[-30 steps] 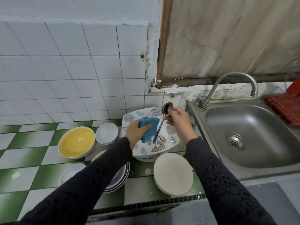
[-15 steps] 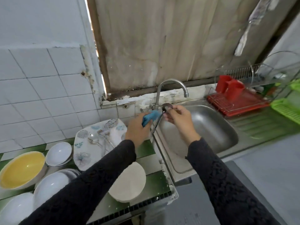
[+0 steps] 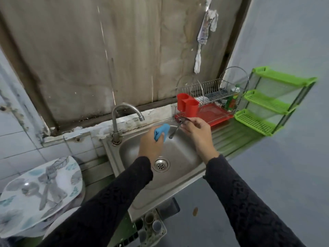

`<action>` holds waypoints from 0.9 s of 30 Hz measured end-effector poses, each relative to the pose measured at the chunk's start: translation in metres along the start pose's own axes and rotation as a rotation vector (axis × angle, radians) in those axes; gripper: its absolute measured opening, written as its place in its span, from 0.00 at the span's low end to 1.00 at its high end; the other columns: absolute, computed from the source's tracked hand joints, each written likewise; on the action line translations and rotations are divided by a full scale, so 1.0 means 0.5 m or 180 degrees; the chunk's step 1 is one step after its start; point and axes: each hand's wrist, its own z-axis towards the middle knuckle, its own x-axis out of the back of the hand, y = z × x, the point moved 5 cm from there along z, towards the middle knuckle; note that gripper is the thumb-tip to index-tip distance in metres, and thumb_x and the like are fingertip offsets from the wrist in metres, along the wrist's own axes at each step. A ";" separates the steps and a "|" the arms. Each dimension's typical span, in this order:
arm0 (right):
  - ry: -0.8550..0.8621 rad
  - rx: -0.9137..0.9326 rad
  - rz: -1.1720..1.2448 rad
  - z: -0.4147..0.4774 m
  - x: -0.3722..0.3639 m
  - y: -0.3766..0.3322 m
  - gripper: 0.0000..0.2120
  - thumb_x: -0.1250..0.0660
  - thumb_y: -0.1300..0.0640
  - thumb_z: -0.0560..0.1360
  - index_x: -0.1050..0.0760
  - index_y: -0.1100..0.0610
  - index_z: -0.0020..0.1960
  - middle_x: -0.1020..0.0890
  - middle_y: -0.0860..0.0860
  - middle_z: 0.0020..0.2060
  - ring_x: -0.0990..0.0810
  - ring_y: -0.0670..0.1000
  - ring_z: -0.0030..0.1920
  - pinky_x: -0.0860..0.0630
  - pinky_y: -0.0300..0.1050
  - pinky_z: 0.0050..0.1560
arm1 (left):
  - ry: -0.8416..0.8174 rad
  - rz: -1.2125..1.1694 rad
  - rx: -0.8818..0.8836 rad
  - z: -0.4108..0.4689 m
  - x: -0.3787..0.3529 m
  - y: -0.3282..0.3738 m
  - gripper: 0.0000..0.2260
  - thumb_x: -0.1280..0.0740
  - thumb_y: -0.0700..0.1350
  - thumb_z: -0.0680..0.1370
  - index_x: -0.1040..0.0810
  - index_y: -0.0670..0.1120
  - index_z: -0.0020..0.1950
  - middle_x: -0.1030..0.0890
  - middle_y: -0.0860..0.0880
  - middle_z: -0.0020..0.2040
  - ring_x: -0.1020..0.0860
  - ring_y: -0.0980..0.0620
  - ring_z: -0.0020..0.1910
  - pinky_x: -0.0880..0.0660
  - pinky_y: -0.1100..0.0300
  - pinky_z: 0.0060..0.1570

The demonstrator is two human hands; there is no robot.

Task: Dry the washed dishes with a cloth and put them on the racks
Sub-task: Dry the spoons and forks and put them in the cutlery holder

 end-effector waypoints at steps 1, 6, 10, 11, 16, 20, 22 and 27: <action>0.0044 -0.0012 0.0022 0.005 0.012 0.000 0.06 0.33 0.65 0.80 0.20 0.58 0.48 0.16 0.56 0.45 0.16 0.55 0.49 0.18 0.49 0.55 | -0.0014 -0.0020 0.0003 0.006 -0.013 0.002 0.07 0.37 0.44 0.82 0.24 0.47 0.60 0.22 0.52 0.48 0.24 0.59 0.44 0.27 0.64 0.44; 0.0299 0.0099 0.0184 0.060 0.065 -0.014 0.07 0.33 0.65 0.80 0.19 0.56 0.48 0.15 0.56 0.45 0.16 0.52 0.46 0.17 0.47 0.52 | 0.0039 -0.0102 -0.0097 0.085 -0.080 0.018 0.03 0.36 0.43 0.81 0.25 0.49 0.53 0.22 0.53 0.44 0.23 0.50 0.44 0.25 0.56 0.44; 0.0602 0.0319 0.0234 0.134 0.089 -0.045 0.07 0.32 0.66 0.78 0.19 0.56 0.49 0.15 0.58 0.48 0.17 0.55 0.49 0.19 0.54 0.57 | 0.0127 -0.0210 -0.0222 0.165 -0.115 0.042 0.06 0.36 0.41 0.81 0.22 0.45 0.57 0.22 0.52 0.44 0.22 0.50 0.44 0.25 0.56 0.44; 0.0636 0.0387 0.0156 0.151 0.092 -0.056 0.08 0.32 0.66 0.78 0.18 0.54 0.49 0.15 0.57 0.48 0.17 0.55 0.49 0.19 0.55 0.57 | 0.0140 -0.0231 -0.0239 0.183 -0.118 0.048 0.06 0.36 0.41 0.81 0.22 0.45 0.57 0.22 0.53 0.44 0.23 0.52 0.44 0.27 0.59 0.43; 0.0829 0.0573 0.0014 0.236 0.106 -0.073 0.08 0.31 0.63 0.79 0.19 0.51 0.50 0.16 0.44 0.39 0.21 0.48 0.40 0.22 0.45 0.42 | 0.0114 -0.0301 -0.0249 0.274 -0.145 0.055 0.09 0.36 0.41 0.81 0.22 0.45 0.60 0.20 0.51 0.49 0.23 0.53 0.47 0.30 0.62 0.46; 0.0838 0.0524 -0.0007 0.284 0.111 -0.043 0.08 0.32 0.63 0.79 0.19 0.51 0.49 0.16 0.49 0.46 0.20 0.49 0.43 0.20 0.45 0.46 | 0.0113 -0.0240 -0.0201 0.307 -0.177 0.045 0.08 0.36 0.41 0.81 0.22 0.44 0.59 0.22 0.52 0.47 0.23 0.52 0.46 0.29 0.61 0.45; 0.0824 0.0408 -0.0055 0.308 0.112 -0.023 0.08 0.31 0.63 0.79 0.19 0.50 0.48 0.16 0.50 0.47 0.18 0.51 0.47 0.20 0.48 0.52 | 0.0119 -0.0149 -0.0219 0.315 -0.188 0.040 0.08 0.36 0.40 0.81 0.23 0.43 0.59 0.22 0.51 0.47 0.23 0.52 0.46 0.29 0.62 0.42; 0.0503 -0.0186 -0.0291 0.377 0.107 0.033 0.07 0.32 0.63 0.78 0.20 0.52 0.50 0.16 0.54 0.48 0.17 0.54 0.48 0.20 0.51 0.54 | 0.0124 0.0114 -0.0058 0.333 -0.209 0.022 0.08 0.36 0.41 0.81 0.23 0.43 0.59 0.22 0.50 0.48 0.23 0.49 0.48 0.26 0.57 0.47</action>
